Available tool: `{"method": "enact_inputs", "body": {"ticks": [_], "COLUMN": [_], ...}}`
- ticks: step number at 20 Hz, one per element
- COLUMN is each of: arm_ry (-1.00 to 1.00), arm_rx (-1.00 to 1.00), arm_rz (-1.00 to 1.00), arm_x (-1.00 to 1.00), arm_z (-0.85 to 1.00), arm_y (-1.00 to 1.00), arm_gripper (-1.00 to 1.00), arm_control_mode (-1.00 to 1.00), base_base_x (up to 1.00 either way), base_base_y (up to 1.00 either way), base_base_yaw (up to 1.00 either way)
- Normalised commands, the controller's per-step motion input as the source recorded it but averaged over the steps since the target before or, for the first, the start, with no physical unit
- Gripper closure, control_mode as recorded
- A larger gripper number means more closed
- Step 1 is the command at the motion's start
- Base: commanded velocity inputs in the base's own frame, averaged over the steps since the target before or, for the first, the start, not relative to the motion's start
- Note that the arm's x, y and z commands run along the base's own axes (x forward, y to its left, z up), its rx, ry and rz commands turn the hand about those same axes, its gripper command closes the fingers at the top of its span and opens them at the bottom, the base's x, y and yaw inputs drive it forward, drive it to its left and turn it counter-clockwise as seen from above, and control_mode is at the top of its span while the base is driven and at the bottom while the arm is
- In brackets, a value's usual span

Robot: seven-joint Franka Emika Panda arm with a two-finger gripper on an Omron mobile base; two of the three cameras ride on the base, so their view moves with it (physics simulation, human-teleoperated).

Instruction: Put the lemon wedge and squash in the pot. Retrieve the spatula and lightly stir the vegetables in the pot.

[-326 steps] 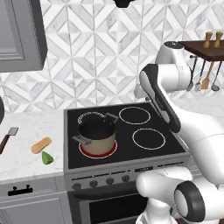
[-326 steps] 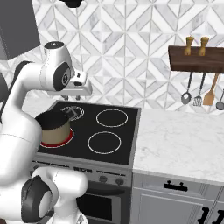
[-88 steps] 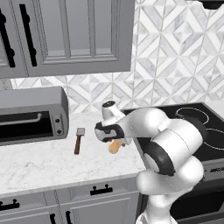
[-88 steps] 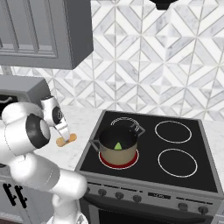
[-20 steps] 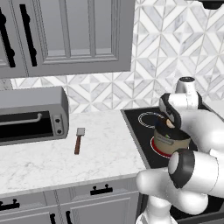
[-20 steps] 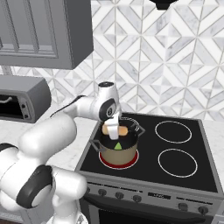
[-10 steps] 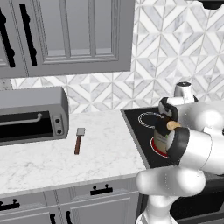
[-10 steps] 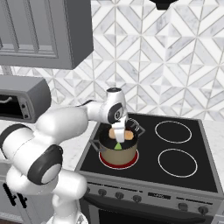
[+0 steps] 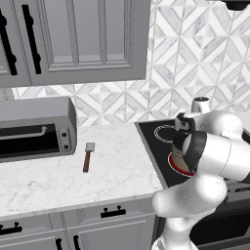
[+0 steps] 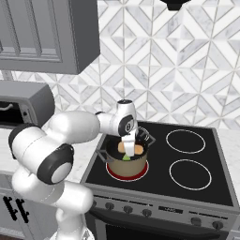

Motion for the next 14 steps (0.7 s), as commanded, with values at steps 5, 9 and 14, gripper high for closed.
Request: {"method": "enact_inputs", "body": {"ticks": [5,9,14], "arm_ry": [0.0,-0.04,-0.02], "arm_rx": [0.0,0.01,0.06], "arm_rz": [0.0,0.0,0.0], "arm_x": [-0.01,-0.25,-0.41], "arm_z": [0.0,0.1,0.53], "arm_y": [0.0,0.0,0.0], "arm_gripper": [-1.0,-1.0,-1.0], "arm_control_mode": [-1.0,-1.0,-1.0], "base_base_x": [0.0,0.0,0.0], "base_base_y": [0.0,0.0,0.0], "base_base_yaw": [0.0,0.0,0.0]}}
